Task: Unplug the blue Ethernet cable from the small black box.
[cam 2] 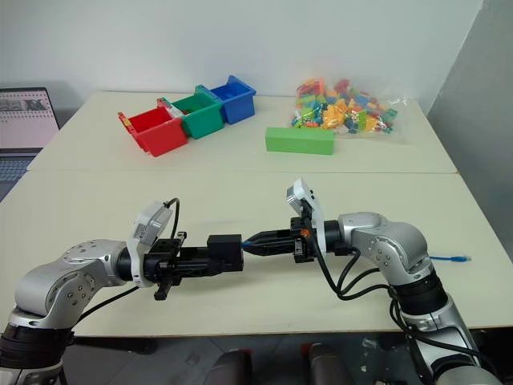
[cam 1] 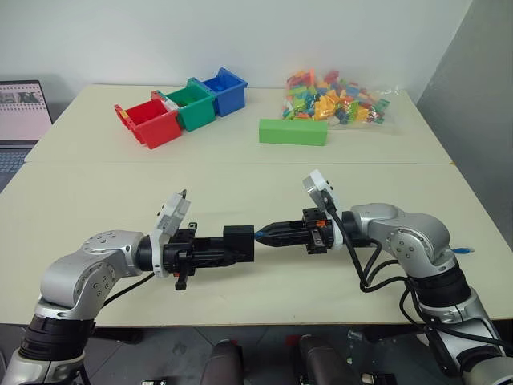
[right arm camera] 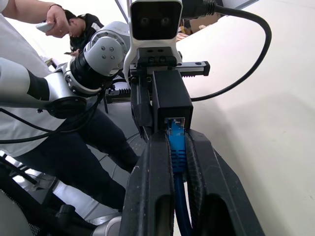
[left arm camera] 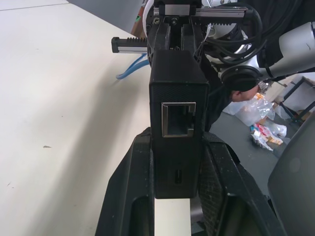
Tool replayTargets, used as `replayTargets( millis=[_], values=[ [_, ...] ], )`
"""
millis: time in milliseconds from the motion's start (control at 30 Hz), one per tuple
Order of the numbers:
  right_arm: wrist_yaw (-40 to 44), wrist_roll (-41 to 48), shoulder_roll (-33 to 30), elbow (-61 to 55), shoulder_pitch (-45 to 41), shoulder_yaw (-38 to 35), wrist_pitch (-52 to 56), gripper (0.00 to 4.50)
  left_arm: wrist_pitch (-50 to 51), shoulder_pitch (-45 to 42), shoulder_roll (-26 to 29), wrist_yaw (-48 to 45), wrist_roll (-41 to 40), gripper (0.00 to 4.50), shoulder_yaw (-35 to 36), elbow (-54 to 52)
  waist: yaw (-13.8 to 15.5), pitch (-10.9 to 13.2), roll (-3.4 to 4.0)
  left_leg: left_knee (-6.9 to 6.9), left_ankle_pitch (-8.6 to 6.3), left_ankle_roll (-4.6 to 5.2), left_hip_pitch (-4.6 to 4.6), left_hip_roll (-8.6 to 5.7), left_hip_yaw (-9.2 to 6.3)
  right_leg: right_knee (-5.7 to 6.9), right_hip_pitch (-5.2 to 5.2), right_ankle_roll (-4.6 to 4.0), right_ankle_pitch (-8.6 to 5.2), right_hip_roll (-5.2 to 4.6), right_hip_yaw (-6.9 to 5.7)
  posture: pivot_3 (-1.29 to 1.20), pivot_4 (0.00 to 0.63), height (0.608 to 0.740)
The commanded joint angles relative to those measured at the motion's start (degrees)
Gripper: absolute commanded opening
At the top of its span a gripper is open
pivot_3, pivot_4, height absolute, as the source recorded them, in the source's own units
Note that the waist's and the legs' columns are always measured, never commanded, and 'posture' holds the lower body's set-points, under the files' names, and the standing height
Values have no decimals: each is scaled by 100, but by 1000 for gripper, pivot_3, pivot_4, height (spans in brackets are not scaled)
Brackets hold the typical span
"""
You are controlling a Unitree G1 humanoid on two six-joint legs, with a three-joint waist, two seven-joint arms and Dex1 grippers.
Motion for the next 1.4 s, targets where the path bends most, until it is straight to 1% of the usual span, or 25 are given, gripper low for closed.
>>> replayTargets(
  millis=[33,167,267,333,400,467,533,567,667,700,800,867,967,1033,1067,1133,1200,1267,1333,1400],
  values=[
    [190,-106,-177,29,-119,-18,-64,37,-92,40,97,-157,-23,787,62,-53,0,0,0,0,0,0,0,0,0,0,0,0,0,0,0,0,150,740],
    [307,-294,-528,277,30,-157,-181,37,-140,259,143,19,-43,787,439,36,0,0,0,0,0,0,0,0,1,-2,0,0,0,0,0,0,150,740],
    [262,-437,-609,421,111,-238,-338,37,-160,459,146,189,-52,787,681,38,-1,0,0,-1,0,0,0,0,1,-4,-1,0,0,-1,1,0,150,740],
    [109,-615,-536,604,134,-338,-577,37,-165,619,111,419,-33,787,894,59,-21,1,1,-3,0,0,0,1,1,-4,-2,0,0,0,1,0,150,740],
    [-283,-863,-258,964,-16,-470,-925,37,-157,757,106,600,-7,787,1044,67,-57,0,0,-4,0,0,0,2,0,-4,-2,0,0,0,2,0,150,740],
    [-777,-1354,70,1470,-280,-478,-1467,37,-153,819,64,799,8,787,1124,51,-85,1,1,-4,0,0,1,2,1,-3,-2,0,0,0,3,0,150,740],
    [-1201,-1905,335,2062,-570,-395,-2025,37,-102,845,49,933,-20,787,1148,23,-91,2,3,-3,0,0,1,2,1,-2,-3,0,0,0,3,0,150,740],
    [-1575,-2249,503,2553,-802,-365,-2365,37,-125,821,11,1037,9,787,1146,26,-90,2,3,-3,0,0,2,2,2,-2,-3,0,0,0,4,0,150,740],
    [-3108,-3394,1027,4742,-1808,-217,-3453,37,-338,606,-164,1434,254,787,1052,93,-96,3,4,-3,0,0,2,1,7,-2,-3,0,0,0,7,0,150,740],
    [-3419,-3585,1139,5298,-2051,-242,-3643,37,-384,541,-216,1556,338,787,1020,112,-97,3,4,-3,0,-1,2,1,8,-2,-4,-1,1,0,8,0,150,740],
    [-3769,-3787,1356,6425,-2517,-445,-4079,37,-411,459,-330,1797,454,787,996,117,-75,3,1,-8,0,-1,-1,0,5,-4,-5,-31,18,-1,5,0,150,740],
    [-3923,-3847,1439,6989,-2735,-586,-4288,745,-415,436,-395,1950,512,787,992,125,-65,4,2,-12,0,-2,-4,-6,9,-6,-5,-32,18,-10,6,0,150,740],
    [-3897,-3873,1495,7380,-2883,-752,-4507,1464,-445,455,-468,2080,550,787,1001,93,-68,4,3,-13,-2,-4,-17,-7,13,-17,-9,-33,18,-18,6,0,150,740],
    [-3801,-3882,1485,7393,-2899,-827,-4611,1945,-481,447,-546,2227,605,787,1012,90,-76,4,4,-14,-2,-5,-18,-8,14,-19,-9,-34,18,-21,6,0,150,740],
    [-3718,-3870,1468,7313,-2882,-858,-4631,2106,-513,411,-592,2328,663,787,1012,126,-80,6,6,-15,-2,-5,-18,-8,13,-19,-9,-34,18,-21,6,0,150,740],
    [-3296,-3815,1396,6836,-2730,-848,-4621,2631,-616,200,-768,2763,886,787,1025,347,-85,7,8,-15,-2,-5,-16,-7,12,-17,-9,-33,18,-20,5,0,150,740],
    [-2494,-3617,1312,5840,-2363,-695,-4420,3138,-801,-79,-938,3289,1276,787,1010,699,-69,9,12,-14,-2,-4,-15,-5,6,-13,-9,-33,18,-17,1,0,150,740],
    [-1510,-3243,1086,4189,-1746,-381,-3904,3605,-1303,-428,-1155,3825,1786,787,988,1226,-54,9,12,-11,-2,-4,-14,-3,0,-6,-7,-32,18,-12,-4,0,150,740],
    [-944,-2912,811,2724,-1249,-147,-3263,3605,-1900,-778,-1350,4279,2245,787,967,1796,-32,9,12,-11,-2,-4,-12,-4,-2,-5,-5,-32,18,-11,-7,0,150,740],
    [-733,-2655,603,1730,-977,-48,-2694,3605,-2379,-1065,-1478,4505,2584,787,882,2350,17,11,15,-9,-2,-5,-16,-7,-3,-5,-5,-32,18,-14,-9,0,150,740]
  ],
)
